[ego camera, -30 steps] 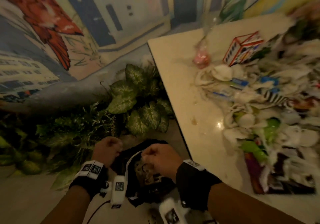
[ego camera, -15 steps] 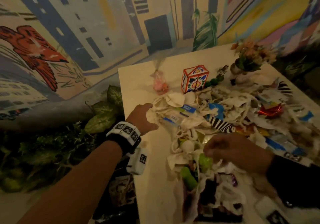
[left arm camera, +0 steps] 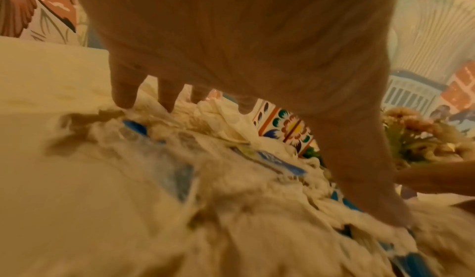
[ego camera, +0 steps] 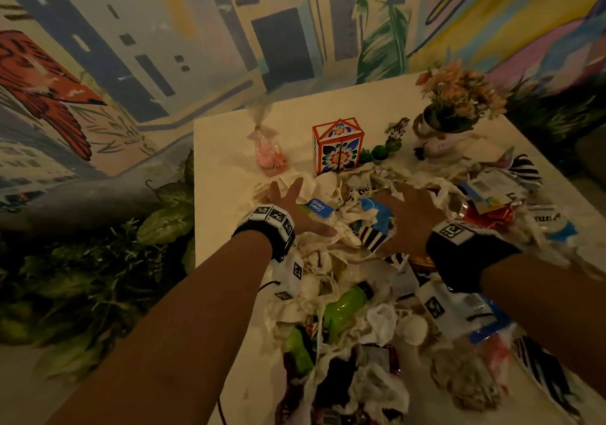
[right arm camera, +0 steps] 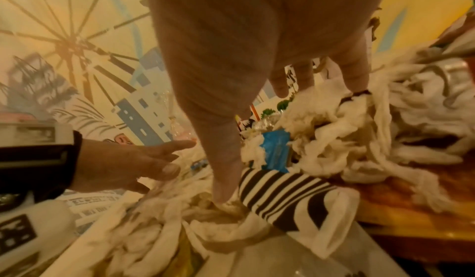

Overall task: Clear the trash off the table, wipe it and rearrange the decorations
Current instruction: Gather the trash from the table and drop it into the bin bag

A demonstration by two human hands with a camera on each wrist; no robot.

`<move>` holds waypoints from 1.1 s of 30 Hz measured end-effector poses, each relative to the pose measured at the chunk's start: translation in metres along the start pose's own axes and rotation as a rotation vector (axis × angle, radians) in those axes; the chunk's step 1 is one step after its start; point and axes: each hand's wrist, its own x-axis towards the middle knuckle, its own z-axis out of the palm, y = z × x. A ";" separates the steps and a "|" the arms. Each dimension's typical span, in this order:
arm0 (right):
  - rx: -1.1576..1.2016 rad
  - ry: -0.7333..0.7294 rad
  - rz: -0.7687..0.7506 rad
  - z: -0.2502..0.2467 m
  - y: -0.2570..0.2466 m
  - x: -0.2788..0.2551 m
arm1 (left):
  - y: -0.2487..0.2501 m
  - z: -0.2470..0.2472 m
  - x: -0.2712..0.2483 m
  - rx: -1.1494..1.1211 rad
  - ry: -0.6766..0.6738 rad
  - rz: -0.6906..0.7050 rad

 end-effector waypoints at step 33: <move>0.835 0.161 -0.007 -0.059 0.007 -0.021 | 0.025 -0.028 -0.057 -0.498 0.524 0.245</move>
